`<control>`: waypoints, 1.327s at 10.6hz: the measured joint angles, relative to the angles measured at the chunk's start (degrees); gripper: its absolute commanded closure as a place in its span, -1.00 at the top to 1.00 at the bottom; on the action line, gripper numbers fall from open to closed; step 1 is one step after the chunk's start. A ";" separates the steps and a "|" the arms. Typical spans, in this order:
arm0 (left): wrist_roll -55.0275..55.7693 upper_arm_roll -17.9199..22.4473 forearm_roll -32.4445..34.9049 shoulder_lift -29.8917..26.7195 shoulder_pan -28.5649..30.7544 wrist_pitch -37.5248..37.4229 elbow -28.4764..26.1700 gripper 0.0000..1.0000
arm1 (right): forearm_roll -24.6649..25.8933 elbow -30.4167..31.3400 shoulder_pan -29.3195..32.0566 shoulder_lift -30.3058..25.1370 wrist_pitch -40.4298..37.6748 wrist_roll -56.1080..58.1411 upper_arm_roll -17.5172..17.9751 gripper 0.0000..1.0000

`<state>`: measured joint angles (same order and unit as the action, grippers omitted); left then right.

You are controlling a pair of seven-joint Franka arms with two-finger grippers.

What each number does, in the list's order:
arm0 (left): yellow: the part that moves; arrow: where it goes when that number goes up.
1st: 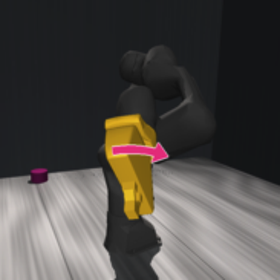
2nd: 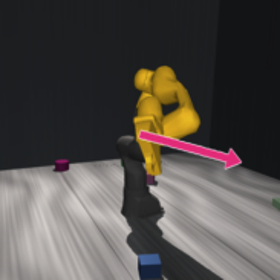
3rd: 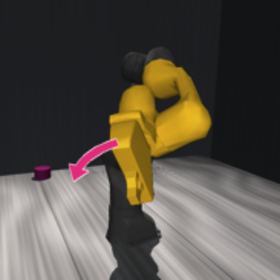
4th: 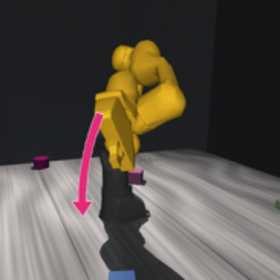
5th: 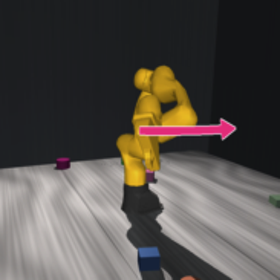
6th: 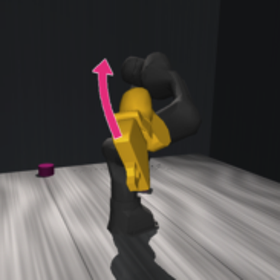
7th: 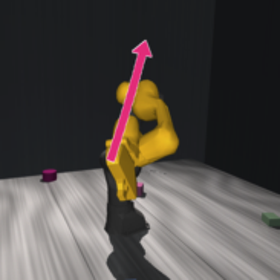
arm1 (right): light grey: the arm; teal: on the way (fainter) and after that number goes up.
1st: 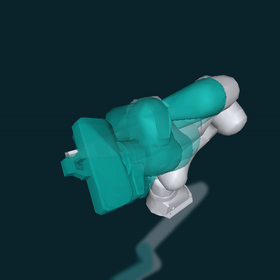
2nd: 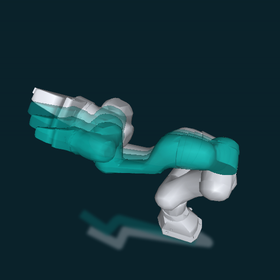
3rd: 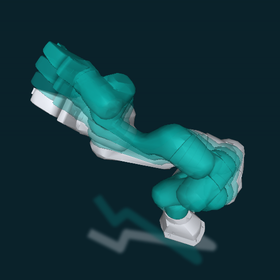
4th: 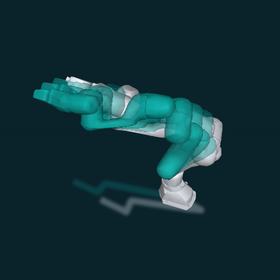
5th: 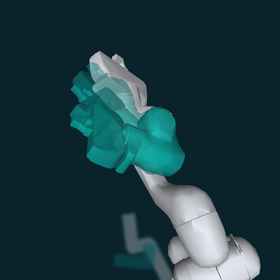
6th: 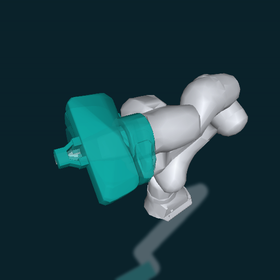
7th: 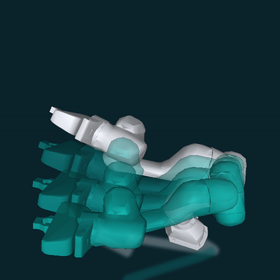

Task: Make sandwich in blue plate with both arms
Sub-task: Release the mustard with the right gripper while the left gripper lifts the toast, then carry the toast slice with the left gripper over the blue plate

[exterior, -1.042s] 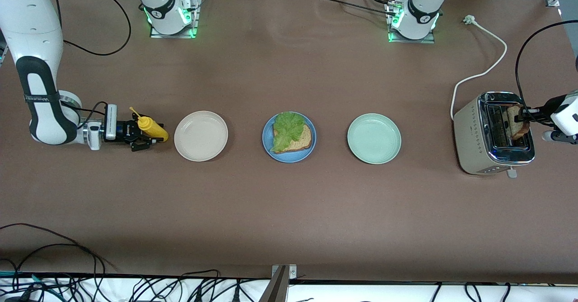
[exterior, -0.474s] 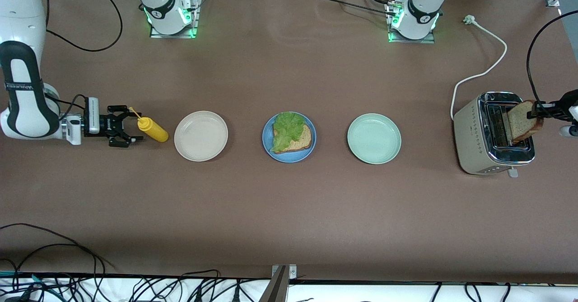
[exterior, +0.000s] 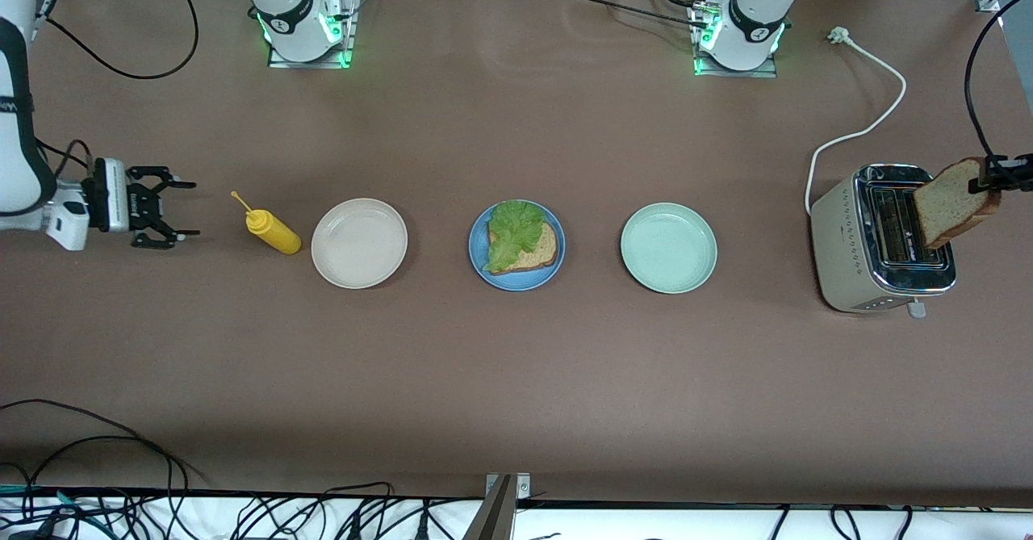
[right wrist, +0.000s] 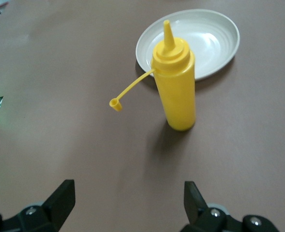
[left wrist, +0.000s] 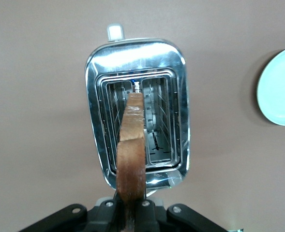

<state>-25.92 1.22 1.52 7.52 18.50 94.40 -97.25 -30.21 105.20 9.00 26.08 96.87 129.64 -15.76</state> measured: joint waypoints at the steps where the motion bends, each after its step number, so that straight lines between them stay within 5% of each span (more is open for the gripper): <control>1: -0.01 -0.04 0.00 -1.18 -0.57 -1.64 0.83 -1.00 | 3.53 -0.11 -0.23 -2.34 1.06 -4.18 0.17 1.00; 5: 0.70 -0.18 -1.59 -2.44 -3.64 -4.12 2.23 -1.00 | 16.62 -0.34 -2.63 -8.11 5.12 -22.63 0.99 1.00; 8: 9.32 -1.96 -6.77 -1.64 -8.03 -4.41 2.09 -1.00 | 25.06 -1.20 -4.32 -14.02 5.78 -41.30 7.90 1.00; 10: 17.42 -6.82 -8.74 -1.34 -9.09 -4.45 1.77 -1.00 | 31.27 -2.84 -5.83 -15.76 5.88 -54.12 11.46 1.00; 14: 33.25 -11.53 -14.43 1.24 -12.97 -3.05 1.51 -1.00 | 33.70 -5.26 -10.04 -15.41 7.68 -87.36 11.88 1.00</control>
<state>7.33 -10.31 -12.91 8.76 5.52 91.35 -95.74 3.49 99.95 -1.04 10.67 104.55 42.27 -3.88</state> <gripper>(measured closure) 0.903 0.000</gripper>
